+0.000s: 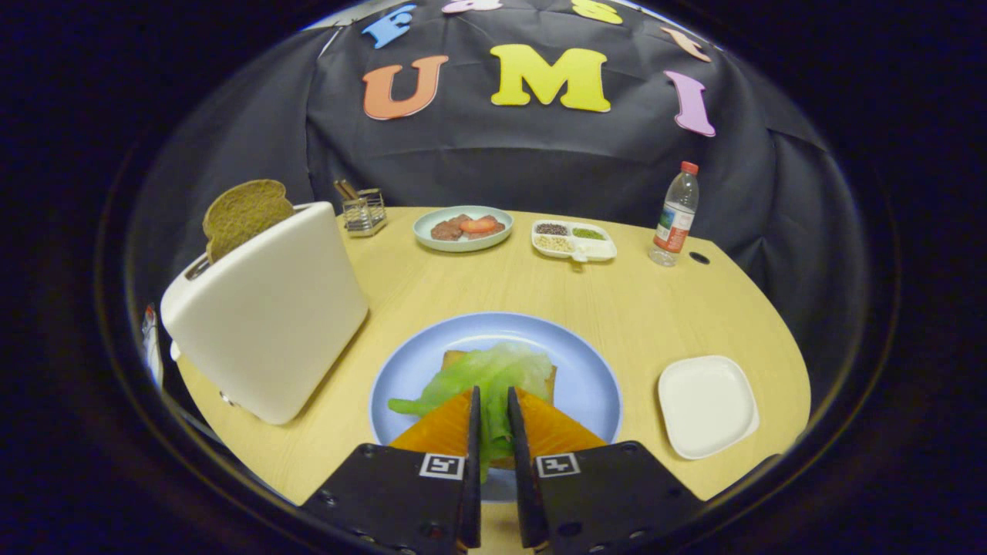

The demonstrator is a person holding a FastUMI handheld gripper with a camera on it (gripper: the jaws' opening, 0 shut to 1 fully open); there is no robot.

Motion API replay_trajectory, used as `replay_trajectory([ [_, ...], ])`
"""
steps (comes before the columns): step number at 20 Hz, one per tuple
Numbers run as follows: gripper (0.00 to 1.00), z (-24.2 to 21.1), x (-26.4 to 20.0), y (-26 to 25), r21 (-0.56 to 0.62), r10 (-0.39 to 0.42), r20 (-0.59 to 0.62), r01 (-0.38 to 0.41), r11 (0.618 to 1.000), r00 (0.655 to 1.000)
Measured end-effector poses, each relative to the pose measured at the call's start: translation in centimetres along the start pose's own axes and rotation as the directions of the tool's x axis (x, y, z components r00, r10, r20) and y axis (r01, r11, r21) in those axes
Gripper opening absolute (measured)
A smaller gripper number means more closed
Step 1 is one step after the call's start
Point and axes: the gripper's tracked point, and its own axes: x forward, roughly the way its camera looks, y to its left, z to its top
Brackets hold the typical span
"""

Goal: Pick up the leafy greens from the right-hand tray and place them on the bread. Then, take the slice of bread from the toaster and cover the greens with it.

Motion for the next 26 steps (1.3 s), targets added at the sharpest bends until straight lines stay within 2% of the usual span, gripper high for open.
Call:
replay_trajectory([
  [3, 0.61, -1.0, -0.1, -0.8, -0.013, -0.006, -0.007, 0.006, 1.0, 1.0],
  [4, 0.61, -0.9, -0.1, -1.1, -0.02, -0.017, 0.004, 0.017, 1.0, 1.0],
  [5, 0.74, -0.6, -0.4, -1.5, -0.023, -0.025, 0.018, 0.025, 0.999, 1.0],
  [6, 0.83, -0.2, -0.7, -1.6, -0.019, -0.026, 0.031, 0.026, 0.999, 0.999],
  [9, 0.96, 1.8, -2.9, -0.7, 0.015, 0.012, 0.079, -0.013, 1.0, 0.997],
  [14, 0.96, 6.2, -7.6, 2.1, 0.013, 0.041, 0.194, -0.045, 0.999, 0.98],
  [20, 0.96, 11.3, -12.5, 9.5, 0.008, 0.123, 0.276, -0.13, 0.991, 0.953],
  [26, 0.96, 15.0, -13.4, 16.6, -0.049, 0.148, 0.306, -0.14, 0.989, 0.94],
])
